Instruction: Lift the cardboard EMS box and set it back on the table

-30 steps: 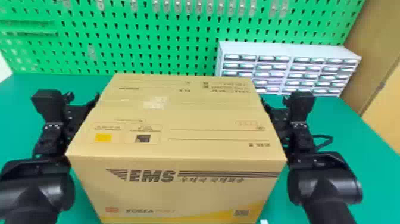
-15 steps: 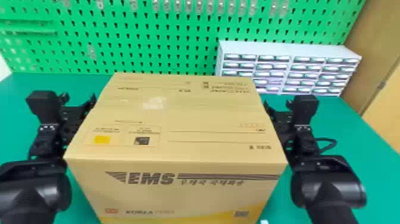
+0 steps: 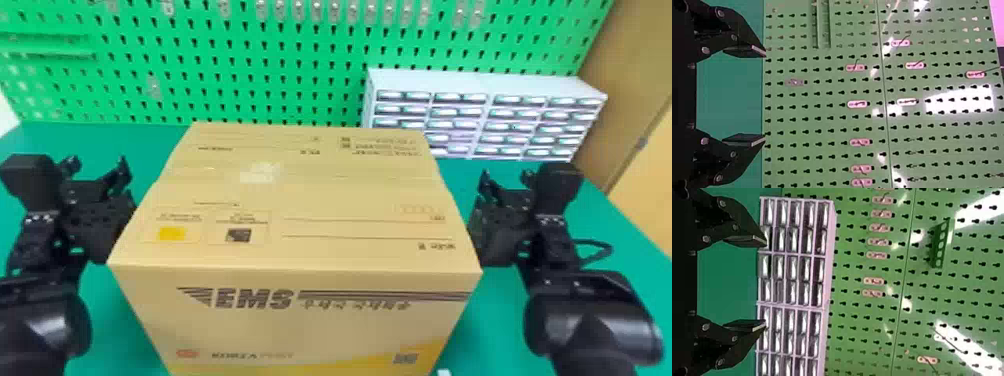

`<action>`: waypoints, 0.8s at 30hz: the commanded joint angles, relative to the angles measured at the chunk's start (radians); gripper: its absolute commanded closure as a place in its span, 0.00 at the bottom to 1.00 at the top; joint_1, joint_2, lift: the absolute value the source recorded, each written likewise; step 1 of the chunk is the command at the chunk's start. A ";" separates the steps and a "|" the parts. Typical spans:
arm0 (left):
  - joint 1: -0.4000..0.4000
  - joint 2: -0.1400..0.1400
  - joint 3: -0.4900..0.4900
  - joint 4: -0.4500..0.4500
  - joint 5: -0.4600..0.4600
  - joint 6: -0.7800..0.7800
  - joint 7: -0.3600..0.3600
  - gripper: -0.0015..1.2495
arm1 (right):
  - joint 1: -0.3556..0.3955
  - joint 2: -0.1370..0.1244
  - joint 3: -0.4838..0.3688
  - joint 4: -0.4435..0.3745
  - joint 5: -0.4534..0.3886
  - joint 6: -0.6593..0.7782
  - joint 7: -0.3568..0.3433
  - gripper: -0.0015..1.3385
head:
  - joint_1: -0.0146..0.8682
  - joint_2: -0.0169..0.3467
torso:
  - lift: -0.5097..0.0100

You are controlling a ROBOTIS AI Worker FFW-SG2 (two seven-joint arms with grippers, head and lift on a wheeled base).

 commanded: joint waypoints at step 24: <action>0.006 0.000 0.015 -0.009 0.005 -0.022 -0.011 0.39 | 0.017 0.004 -0.044 -0.032 0.020 -0.001 0.000 0.40 | 0.78 0.00 | 0.80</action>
